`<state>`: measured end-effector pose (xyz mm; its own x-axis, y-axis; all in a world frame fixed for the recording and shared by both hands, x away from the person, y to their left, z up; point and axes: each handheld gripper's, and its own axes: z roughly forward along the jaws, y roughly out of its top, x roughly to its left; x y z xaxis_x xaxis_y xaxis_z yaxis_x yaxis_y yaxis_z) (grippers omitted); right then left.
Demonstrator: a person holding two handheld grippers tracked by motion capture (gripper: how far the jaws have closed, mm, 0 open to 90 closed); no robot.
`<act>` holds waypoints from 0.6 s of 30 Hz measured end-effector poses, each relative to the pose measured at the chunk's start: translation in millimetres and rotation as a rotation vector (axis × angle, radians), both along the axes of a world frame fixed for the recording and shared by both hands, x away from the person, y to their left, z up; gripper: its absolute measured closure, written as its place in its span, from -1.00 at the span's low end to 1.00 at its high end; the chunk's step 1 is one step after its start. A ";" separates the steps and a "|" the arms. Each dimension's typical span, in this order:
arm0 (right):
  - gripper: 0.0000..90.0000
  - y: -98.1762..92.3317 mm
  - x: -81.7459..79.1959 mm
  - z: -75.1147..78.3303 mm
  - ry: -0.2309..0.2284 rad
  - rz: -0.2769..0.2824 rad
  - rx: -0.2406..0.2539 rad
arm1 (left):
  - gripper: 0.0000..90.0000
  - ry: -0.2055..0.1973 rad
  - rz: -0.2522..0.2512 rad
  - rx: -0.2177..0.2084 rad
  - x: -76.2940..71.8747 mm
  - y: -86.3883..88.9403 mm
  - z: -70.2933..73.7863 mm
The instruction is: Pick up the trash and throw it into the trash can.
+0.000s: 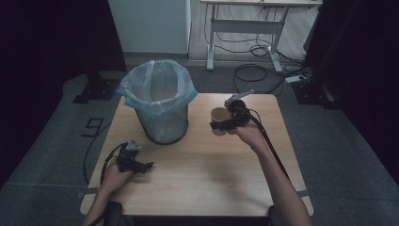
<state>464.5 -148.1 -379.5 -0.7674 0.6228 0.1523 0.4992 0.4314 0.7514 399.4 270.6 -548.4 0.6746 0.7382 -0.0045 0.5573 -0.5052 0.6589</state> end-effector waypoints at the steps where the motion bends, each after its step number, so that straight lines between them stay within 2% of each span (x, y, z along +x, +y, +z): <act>1: -0.45 1.5 1.2 3.7 0.000 0.003 -0.004 | -1.00 0.000 0.000 0.000 0.0 0.0 0.0; 7: -0.45 8.7 5.9 21.5 -0.011 0.019 0.000 | -1.00 0.000 -0.001 0.001 0.0 0.1 0.1; 11: -0.45 17.3 9.1 37.3 -0.015 0.040 -0.020 | -1.00 0.001 -0.001 0.000 -0.1 0.1 0.1; 16: -0.45 23.7 13.7 51.8 -0.013 0.054 -0.013 | -1.00 0.000 -0.006 0.001 -0.1 0.0 0.1; 18: -0.45 26.3 15.0 57.6 -0.025 0.057 -0.030 | -1.00 0.000 -0.008 0.001 -0.1 -0.1 0.1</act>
